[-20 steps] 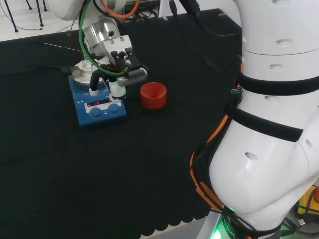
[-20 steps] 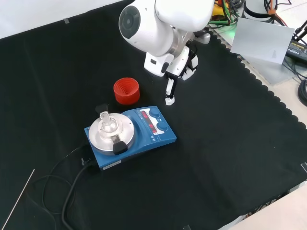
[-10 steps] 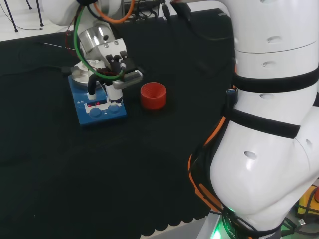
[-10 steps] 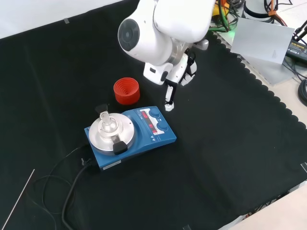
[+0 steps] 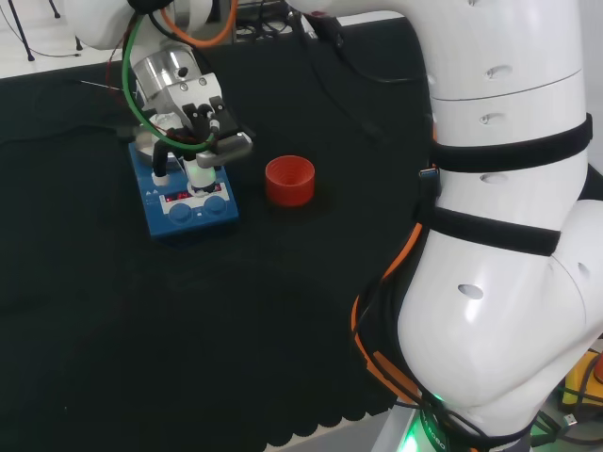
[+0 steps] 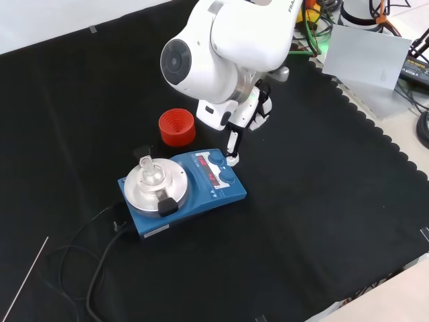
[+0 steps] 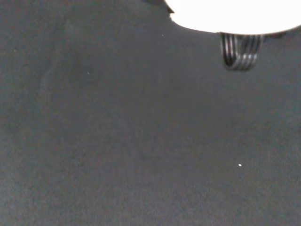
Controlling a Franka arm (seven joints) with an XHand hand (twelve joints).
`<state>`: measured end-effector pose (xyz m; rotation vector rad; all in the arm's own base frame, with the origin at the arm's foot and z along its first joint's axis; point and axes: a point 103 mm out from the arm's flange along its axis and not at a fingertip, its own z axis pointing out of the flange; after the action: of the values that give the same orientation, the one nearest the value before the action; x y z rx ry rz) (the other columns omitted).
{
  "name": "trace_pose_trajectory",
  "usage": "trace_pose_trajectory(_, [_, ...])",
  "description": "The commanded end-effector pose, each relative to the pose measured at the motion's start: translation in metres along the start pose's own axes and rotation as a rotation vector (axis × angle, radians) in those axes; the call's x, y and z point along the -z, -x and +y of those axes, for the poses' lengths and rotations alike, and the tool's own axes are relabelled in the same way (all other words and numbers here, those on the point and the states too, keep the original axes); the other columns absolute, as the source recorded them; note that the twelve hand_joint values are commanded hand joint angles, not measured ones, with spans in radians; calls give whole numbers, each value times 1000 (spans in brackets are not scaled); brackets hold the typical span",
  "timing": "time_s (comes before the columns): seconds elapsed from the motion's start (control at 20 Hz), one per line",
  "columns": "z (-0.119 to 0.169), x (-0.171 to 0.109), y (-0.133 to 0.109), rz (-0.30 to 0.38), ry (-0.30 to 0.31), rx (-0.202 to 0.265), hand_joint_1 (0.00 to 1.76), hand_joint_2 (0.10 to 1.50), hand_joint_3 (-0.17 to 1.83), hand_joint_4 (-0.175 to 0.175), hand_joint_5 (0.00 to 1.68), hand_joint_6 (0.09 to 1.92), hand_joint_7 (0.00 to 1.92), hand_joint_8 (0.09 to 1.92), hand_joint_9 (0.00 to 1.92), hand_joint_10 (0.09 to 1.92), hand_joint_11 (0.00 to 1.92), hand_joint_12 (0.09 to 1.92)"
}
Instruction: Turn on the heater.
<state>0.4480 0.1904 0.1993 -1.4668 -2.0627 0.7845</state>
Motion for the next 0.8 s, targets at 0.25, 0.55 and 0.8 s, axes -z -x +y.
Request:
trace_pose_trajectory(0.25, [4,-15,2,0,-54,-29,1572,476,1314,-61,428,259,1920,1677,1920,1642,1920,1584])
trace_pose_trajectory(0.55, [6,-15,4,8,-60,-35,1572,476,1315,-60,431,259,1920,1677,1920,1641,1920,1583])
trace_pose_trajectory(0.8, [8,-15,6,20,-62,-36,1571,476,1315,-60,432,259,1920,1676,1920,1642,1920,1583])
